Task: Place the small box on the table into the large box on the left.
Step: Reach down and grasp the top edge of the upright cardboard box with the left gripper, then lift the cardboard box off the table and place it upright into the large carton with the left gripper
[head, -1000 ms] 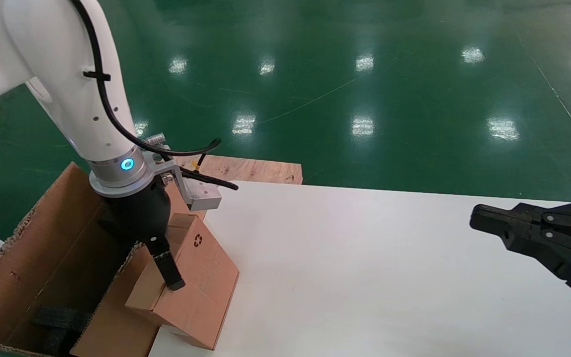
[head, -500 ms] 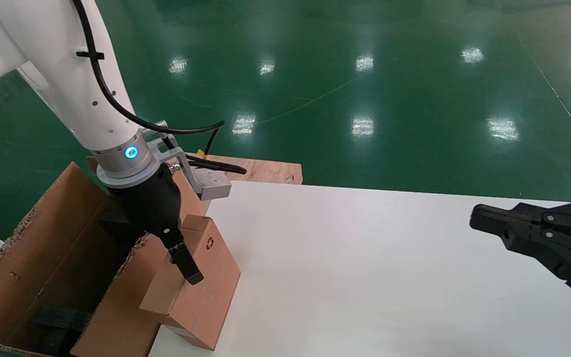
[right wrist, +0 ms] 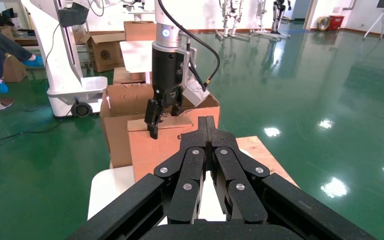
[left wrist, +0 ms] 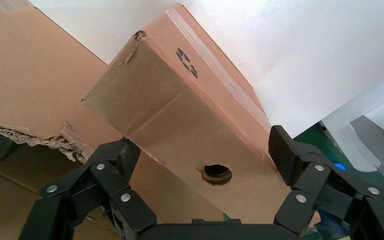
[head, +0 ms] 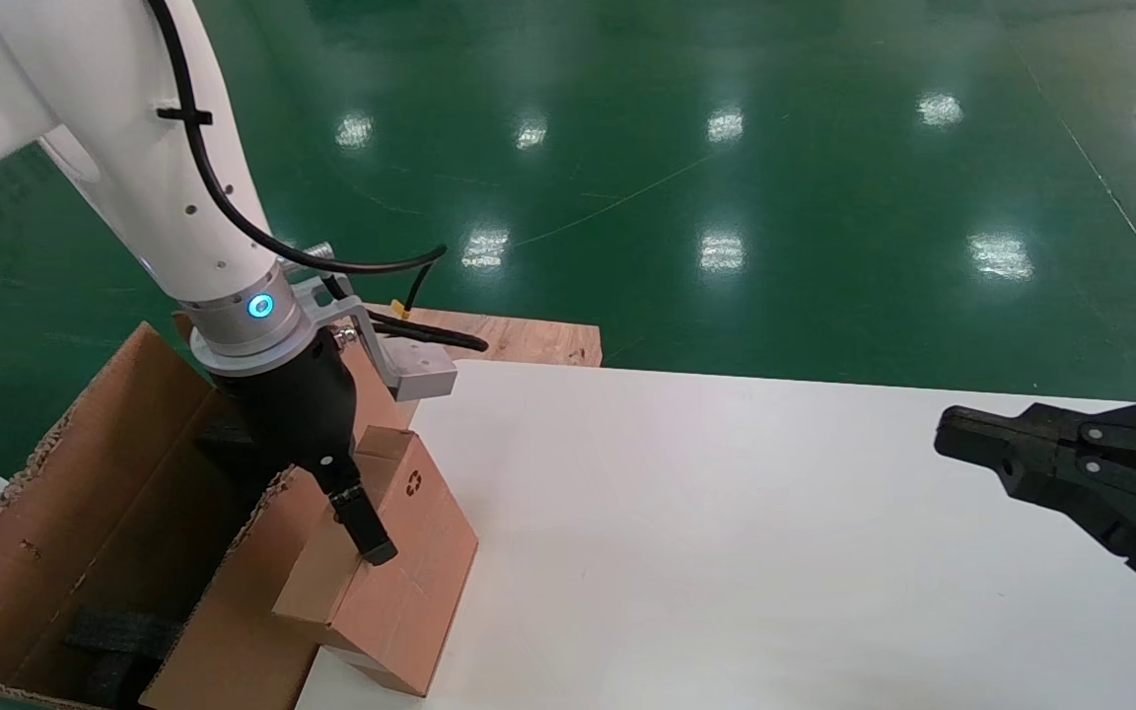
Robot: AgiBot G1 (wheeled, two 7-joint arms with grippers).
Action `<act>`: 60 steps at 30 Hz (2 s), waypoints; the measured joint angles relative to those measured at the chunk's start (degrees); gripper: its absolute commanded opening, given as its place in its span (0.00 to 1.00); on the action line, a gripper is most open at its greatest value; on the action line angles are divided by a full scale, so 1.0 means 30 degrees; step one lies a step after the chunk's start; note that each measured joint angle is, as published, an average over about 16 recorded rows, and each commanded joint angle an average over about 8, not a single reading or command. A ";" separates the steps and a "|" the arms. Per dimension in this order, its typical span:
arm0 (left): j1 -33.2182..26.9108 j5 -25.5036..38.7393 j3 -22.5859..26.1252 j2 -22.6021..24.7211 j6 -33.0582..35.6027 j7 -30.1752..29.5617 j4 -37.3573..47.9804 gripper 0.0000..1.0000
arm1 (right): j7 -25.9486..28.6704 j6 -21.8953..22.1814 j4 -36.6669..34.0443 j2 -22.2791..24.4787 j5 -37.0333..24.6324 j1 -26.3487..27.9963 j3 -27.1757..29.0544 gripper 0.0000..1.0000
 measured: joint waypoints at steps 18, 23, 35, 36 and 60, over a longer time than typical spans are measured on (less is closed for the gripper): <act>-0.0079 0.0275 0.0049 0.0009 -0.0149 -0.0049 -0.0059 0.00 | 0.0000 0.0000 0.0000 0.0000 0.0000 0.0001 -0.0001 0.00; -0.0334 0.0621 0.0030 0.0118 -0.0584 -0.0137 0.0149 0.00 | 0.0000 0.0000 0.0000 0.0000 0.0000 0.0001 -0.0001 0.00; -0.2639 0.1195 -0.1157 0.1083 -0.2491 0.1164 0.3506 0.00 | 0.0000 0.0000 0.0000 0.0000 0.0000 0.0001 -0.0001 0.00; -0.2953 0.1187 -0.1321 0.1198 -0.2633 0.1442 0.4031 0.00 | 0.0000 0.0000 0.0000 0.0000 0.0000 0.0001 -0.0001 0.00; -0.6607 0.3846 -0.0883 0.1862 -0.2324 0.6947 1.5369 0.00 | -0.0001 0.0000 0.0000 0.0001 0.0001 0.0001 -0.0002 0.00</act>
